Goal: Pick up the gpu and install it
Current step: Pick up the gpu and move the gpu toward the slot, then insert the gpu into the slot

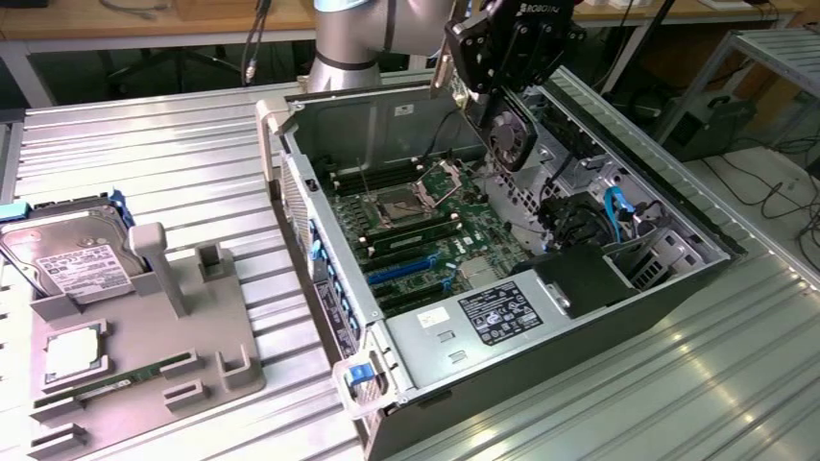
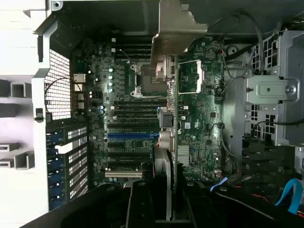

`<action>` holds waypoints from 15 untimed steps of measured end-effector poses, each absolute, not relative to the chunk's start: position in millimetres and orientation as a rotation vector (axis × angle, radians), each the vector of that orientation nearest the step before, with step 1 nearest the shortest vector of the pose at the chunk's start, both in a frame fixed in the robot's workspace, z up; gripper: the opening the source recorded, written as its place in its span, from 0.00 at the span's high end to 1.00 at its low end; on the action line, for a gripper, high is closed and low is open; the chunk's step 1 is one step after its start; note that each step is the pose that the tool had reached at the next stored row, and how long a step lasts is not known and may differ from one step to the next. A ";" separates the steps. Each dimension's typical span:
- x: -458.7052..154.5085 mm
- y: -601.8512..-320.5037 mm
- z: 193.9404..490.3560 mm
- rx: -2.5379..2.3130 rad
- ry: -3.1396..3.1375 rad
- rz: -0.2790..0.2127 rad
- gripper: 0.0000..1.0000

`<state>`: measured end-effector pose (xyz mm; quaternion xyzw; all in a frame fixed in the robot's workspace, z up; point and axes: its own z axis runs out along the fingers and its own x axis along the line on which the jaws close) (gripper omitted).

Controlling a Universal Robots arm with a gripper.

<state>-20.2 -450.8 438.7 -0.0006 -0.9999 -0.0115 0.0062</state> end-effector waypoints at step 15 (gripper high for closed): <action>-20.0 -450.7 438.7 0.074 -3.128 -0.036 0.72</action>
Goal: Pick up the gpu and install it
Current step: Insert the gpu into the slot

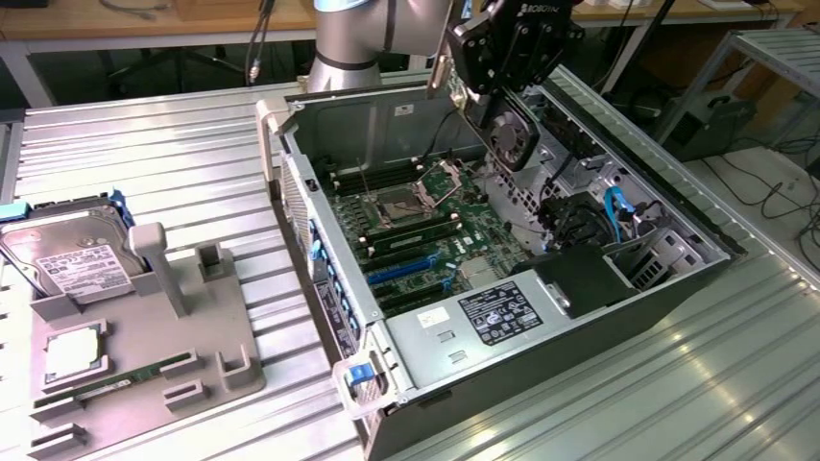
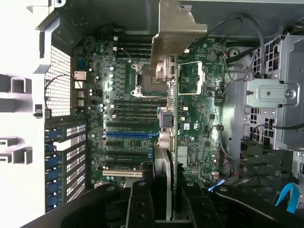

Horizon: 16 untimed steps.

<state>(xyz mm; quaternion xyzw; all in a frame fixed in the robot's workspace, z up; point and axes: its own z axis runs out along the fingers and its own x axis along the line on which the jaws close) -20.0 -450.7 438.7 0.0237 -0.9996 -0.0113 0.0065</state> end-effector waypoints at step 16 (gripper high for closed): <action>-20.1 -450.8 438.7 0.312 -3.111 -0.034 0.72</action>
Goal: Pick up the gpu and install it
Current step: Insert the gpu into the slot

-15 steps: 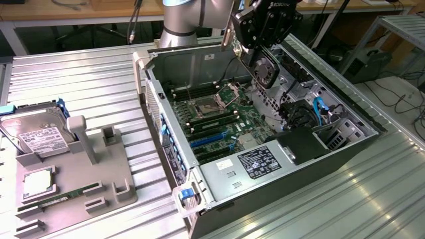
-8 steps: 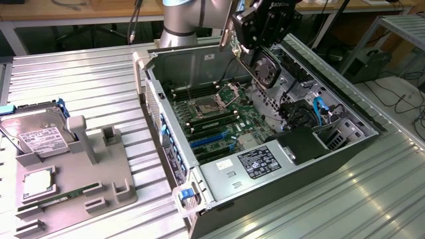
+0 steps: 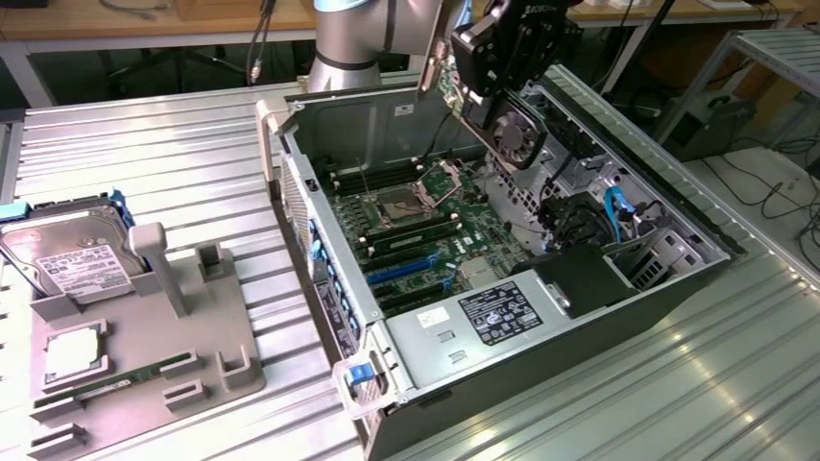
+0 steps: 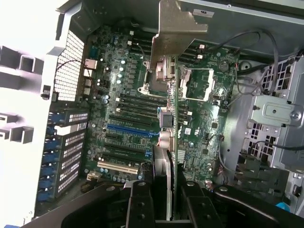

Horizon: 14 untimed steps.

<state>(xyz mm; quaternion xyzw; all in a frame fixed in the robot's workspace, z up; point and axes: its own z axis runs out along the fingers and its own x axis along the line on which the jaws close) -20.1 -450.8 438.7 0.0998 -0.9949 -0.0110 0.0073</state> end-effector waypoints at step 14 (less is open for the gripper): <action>-20.1 -450.9 438.7 0.487 -3.088 -0.034 0.72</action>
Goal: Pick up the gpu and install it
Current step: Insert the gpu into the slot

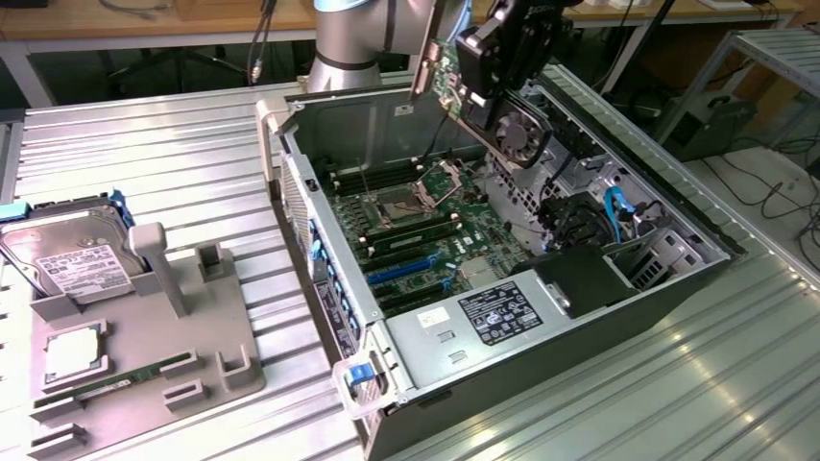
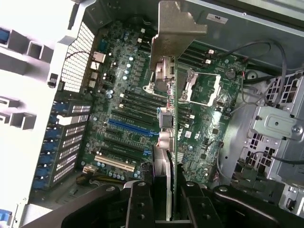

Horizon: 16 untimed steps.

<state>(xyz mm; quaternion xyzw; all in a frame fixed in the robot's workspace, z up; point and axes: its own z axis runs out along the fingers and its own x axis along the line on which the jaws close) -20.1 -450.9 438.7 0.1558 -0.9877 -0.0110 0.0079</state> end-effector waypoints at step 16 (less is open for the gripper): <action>-20.3 -451.0 438.7 0.695 -3.046 -0.033 0.72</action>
